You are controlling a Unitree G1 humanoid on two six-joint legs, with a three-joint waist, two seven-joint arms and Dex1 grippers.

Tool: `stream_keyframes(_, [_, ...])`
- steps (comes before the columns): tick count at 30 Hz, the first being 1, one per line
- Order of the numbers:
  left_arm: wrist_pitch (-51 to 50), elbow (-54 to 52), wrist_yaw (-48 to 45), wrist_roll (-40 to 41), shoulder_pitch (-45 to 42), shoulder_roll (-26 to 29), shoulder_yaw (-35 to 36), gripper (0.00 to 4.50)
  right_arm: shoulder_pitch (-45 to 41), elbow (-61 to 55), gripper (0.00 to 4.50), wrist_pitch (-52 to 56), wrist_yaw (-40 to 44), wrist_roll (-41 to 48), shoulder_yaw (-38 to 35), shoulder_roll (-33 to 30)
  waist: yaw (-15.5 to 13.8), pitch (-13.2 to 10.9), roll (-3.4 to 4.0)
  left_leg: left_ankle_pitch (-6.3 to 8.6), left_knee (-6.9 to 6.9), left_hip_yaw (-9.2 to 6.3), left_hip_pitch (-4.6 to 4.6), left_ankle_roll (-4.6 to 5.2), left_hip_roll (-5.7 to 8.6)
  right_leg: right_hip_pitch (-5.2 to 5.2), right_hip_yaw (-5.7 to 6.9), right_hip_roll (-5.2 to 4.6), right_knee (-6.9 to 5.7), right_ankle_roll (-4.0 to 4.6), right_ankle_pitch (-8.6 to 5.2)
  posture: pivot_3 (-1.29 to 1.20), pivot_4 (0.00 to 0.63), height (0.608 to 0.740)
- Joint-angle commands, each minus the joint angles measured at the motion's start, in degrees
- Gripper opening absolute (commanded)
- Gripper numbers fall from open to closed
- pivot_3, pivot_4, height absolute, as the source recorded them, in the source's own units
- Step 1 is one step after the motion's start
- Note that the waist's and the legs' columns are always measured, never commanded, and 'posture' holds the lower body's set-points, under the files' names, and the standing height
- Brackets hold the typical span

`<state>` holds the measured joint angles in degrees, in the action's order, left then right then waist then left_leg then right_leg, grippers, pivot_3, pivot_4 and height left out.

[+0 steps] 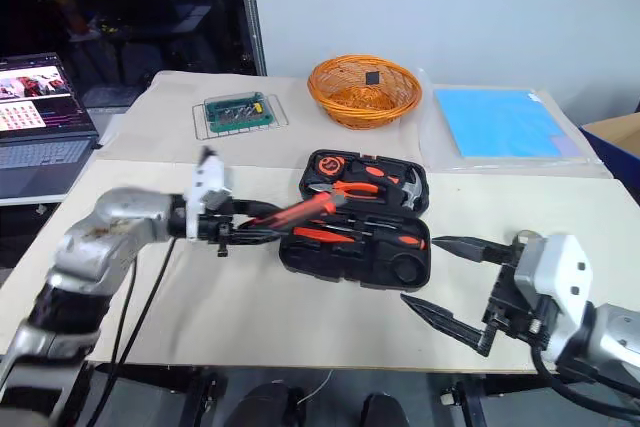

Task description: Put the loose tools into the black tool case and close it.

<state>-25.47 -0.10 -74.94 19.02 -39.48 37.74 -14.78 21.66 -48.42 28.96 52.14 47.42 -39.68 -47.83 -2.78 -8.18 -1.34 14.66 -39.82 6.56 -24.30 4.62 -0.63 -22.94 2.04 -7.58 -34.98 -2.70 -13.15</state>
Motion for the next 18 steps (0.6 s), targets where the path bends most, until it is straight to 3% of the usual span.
stream_keyframes(1, [10.40,11.35,-6.95,-6.54,-6.61,-4.12,-7.40,1.79,2.80,-1.39,4.50,-1.22,2.09,1.49,-6.60,0.25,0.42,-0.01,-0.01,-0.10,-0.01,0.00,-0.02,0.19,0.01,0.00,0.01,0.03,0.00,-0.01,0.00,0.00,0.150,0.740])
stream_keyframes(7, [21.44,28.84,-7.61,-16.06,-15.25,-12.31,-13.88,1.79,8.07,-4.71,4.50,-0.74,1.22,3.23,-12.51,1.91,0.74,-0.06,-0.08,-0.08,-0.06,0.00,-0.35,0.29,-0.03,-0.29,0.08,0.21,-0.02,-0.39,0.20,0.00,0.150,0.740])
stream_keyframes(15, [24.16,33.57,-9.97,-20.14,-16.25,-14.42,-15.05,1.79,11.79,-8.12,4.50,-1.00,-1.25,4.49,-13.77,3.26,0.59,-0.06,-0.09,0.00,-0.21,-0.05,-0.40,0.41,-0.03,-0.23,0.11,0.17,-0.03,-0.54,0.17,0.00,0.150,0.740])
stream_keyframes(17, [23.72,32.73,-10.86,-19.19,-15.71,-14.64,-14.18,2.80,11.78,-8.13,4.50,-1.03,-1.67,4.51,-13.45,3.08,0.61,-0.06,-0.09,0.00,-0.26,-0.05,-0.39,0.42,-0.04,-0.22,0.11,0.17,-0.03,-0.56,0.18,0.00,0.150,0.740])
stream_keyframes(18, [21.98,31.98,-10.06,-18.02,-15.86,-14.97,-12.60,3.01,11.65,-8.09,4.50,-0.99,-1.85,4.49,-13.20,2.91,0.67,-0.06,-0.09,0.00,-0.26,-0.06,-0.39,0.42,-0.04,-0.22,0.11,0.17,-0.04,-0.56,0.18,0.00,0.150,0.740])
